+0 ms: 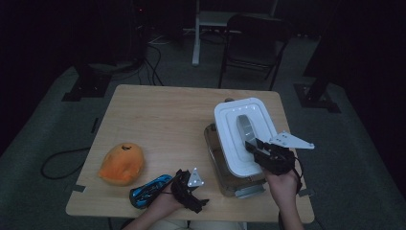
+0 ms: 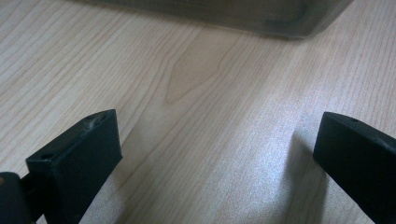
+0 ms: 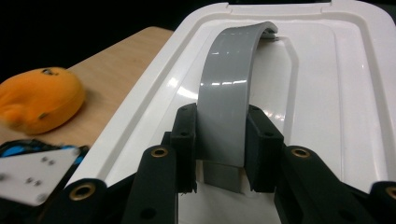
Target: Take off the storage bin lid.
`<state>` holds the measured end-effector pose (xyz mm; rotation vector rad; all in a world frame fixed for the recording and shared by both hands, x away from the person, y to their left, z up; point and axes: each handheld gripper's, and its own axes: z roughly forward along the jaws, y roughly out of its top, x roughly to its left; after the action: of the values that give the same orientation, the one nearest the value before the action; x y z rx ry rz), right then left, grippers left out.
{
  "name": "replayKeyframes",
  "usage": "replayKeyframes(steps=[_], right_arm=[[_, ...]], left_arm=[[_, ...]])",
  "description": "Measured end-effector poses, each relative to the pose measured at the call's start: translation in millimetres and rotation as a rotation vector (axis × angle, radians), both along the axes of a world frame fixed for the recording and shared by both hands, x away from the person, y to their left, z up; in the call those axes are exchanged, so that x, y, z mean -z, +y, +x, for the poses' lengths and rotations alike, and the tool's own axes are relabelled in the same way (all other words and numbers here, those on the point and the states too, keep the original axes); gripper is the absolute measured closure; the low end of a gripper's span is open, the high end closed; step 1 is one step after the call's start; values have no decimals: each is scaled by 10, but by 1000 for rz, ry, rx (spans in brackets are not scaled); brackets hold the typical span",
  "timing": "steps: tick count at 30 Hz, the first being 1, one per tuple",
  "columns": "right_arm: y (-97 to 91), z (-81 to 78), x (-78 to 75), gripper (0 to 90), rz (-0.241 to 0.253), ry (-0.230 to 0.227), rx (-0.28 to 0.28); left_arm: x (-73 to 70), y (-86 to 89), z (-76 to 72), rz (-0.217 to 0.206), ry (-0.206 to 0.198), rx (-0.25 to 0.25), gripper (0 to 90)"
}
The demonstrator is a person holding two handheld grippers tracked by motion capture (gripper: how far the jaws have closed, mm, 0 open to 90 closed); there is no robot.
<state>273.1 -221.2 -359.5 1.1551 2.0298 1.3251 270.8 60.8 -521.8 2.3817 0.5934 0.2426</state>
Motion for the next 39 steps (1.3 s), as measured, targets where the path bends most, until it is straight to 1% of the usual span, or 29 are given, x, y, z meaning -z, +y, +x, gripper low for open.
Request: replayKeyframes(steps=[4, 7, 10, 17, 21, 26, 33, 38, 39], right_arm=[[-96, 66, -62, 689, -3, -18, 31], [-179, 105, -101, 689, 6, -25, 53], [-257, 146, -119, 689, 4, -32, 82], [-467, 255, -94, 690, -1, -43, 139], [-606, 319, -59, 690, -2, -38, 183], [-792, 421, 20, 689, -1, -21, 224], [-1033, 586, 203, 689, -4, 10, 278], [-1111, 703, 398, 690, -31, 38, 284], [-1111, 703, 398, 690, -31, 38, 284]], left_arm=[[6, 2, -4, -9, -2, -1, 14], [4, -2, -7, -6, -1, 0, 14], [3, -3, -6, -4, -1, 0, 14], [11, 1, -13, -14, -4, -2, 14], [10, 0, -12, -12, -5, -3, 14], [9, -1, -10, -10, -5, -2, 14], [9, 1, -12, -9, -5, -2, 14], [10, -2, -22, -10, -6, -5, 14], [9, -5, -25, -8, -4, -5, 14]])
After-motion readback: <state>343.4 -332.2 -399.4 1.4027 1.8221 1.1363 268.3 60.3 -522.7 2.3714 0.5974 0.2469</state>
